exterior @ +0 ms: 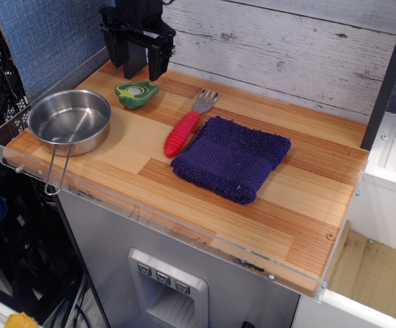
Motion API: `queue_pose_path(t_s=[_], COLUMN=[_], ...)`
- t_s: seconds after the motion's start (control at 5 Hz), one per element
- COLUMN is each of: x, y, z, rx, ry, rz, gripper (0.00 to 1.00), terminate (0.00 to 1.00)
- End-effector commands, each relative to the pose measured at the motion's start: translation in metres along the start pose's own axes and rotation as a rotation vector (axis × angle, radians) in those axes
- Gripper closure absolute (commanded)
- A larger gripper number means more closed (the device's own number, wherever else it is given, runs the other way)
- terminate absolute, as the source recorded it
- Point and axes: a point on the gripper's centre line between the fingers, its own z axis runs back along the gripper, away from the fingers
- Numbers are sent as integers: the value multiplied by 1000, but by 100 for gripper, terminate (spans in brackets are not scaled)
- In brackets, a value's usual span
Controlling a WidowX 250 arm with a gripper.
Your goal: Put the green pepper on the purple cloth.
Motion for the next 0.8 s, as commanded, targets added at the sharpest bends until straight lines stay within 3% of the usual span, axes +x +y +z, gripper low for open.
queue_pose_path(t_s=[0.0,0.4,0.6], x=[12,12,11], y=[12,14,13], z=[-16,-37,-39], rx=[-37,-46,-52], ry=[-2,49,42], rz=[27,34,31], gripper=[0,0,100], terminate=[0,0,0])
